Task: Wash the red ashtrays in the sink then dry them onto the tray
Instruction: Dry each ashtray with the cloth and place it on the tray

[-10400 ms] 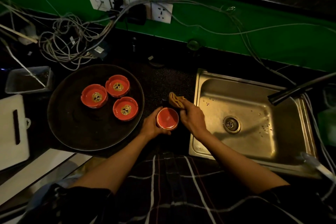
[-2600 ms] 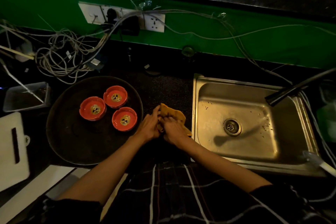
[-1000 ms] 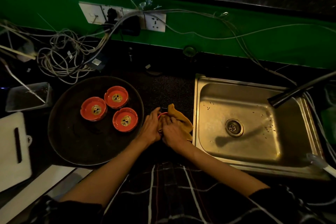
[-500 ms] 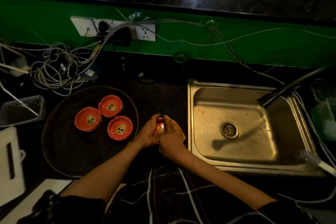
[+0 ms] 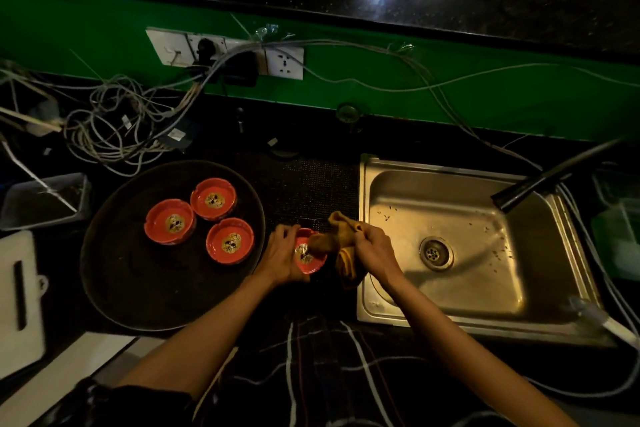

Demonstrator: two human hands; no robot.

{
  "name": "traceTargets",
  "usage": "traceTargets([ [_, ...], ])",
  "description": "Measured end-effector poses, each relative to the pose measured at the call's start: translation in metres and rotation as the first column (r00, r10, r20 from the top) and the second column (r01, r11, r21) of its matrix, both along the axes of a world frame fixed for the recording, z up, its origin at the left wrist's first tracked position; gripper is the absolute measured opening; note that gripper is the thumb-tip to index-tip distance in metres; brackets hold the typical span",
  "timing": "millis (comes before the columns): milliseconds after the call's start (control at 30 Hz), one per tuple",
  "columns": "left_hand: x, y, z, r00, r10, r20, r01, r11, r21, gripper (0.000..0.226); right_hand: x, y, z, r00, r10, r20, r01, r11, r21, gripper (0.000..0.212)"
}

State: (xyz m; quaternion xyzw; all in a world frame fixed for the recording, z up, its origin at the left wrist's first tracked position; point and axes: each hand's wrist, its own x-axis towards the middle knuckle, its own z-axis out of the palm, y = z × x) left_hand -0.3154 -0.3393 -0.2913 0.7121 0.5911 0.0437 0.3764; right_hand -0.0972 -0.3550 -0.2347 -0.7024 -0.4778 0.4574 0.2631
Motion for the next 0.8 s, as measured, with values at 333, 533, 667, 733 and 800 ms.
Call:
traceTargets([
  [333,-0.022,-0.027,0.017,0.982,0.174,0.075,-0.179,0.982,0.056,0.121,-0.017,0.001,-0.042,0.914,0.062,0.400,-0.181,0.947,0.266,0.050],
  [533,-0.052,-0.048,0.029,0.949,0.307,0.069,-0.312,0.946,0.083,0.123,-0.037,-0.008,-0.063,0.824,0.337,0.456,-0.432,0.893,0.122,0.059],
  [667,-0.079,-0.070,0.036,0.899,0.436,0.048,-0.439,0.893,0.098,0.121,-0.045,-0.015,-0.072,0.657,0.430,0.619,-0.521,0.853,-0.040,0.069],
  [733,-0.094,-0.079,0.037,0.859,0.512,0.023,-0.511,0.853,0.103,0.119,-0.048,-0.015,-0.075,0.614,0.458,0.643,-0.528,0.844,-0.096,0.070],
  [800,-0.112,-0.087,0.036,0.818,0.575,-0.014,-0.571,0.815,0.095,0.116,-0.051,-0.017,-0.074,0.627,0.431,0.649,-0.503,0.860,-0.085,0.065],
])
